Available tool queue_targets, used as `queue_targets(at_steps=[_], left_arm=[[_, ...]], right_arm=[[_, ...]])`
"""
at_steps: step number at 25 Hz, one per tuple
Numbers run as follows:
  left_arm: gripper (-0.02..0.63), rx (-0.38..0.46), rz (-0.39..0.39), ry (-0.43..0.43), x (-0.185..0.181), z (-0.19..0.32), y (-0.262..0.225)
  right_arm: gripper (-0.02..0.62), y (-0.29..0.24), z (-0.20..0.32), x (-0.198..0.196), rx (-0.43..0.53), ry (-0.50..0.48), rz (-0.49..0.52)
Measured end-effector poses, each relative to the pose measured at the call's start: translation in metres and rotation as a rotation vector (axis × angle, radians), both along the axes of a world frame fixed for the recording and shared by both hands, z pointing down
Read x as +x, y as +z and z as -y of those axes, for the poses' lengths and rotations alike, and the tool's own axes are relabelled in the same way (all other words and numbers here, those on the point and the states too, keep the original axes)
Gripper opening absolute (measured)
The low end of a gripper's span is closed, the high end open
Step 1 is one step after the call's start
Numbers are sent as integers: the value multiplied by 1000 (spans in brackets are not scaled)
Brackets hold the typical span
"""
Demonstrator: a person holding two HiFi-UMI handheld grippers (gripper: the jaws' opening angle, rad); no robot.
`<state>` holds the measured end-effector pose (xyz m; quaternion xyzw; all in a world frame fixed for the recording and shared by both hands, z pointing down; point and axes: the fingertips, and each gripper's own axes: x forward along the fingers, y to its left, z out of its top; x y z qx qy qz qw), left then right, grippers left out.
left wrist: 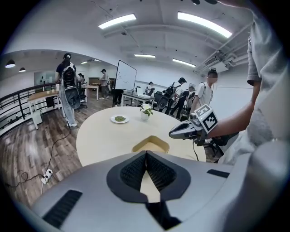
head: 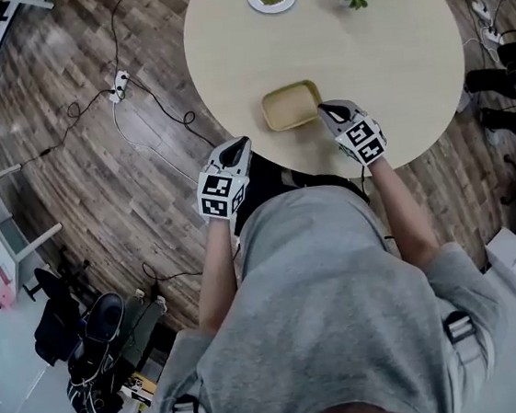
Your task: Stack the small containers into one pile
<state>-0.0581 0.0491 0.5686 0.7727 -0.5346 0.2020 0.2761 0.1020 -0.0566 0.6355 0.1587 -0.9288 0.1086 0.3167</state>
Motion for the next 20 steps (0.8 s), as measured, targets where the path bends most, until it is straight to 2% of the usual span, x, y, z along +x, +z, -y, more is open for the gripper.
queue_targets(at_steps=[3, 7, 20], left_arm=[[18, 0, 0, 40, 10, 12, 0], [18, 5, 2, 77, 22, 24, 0], [18, 28, 6, 89, 38, 28, -6]], right_arm=[[9, -5, 5, 22, -12, 69, 34], [9, -8, 10, 43, 5, 111, 48], [8, -15, -1, 62, 22, 127, 40]])
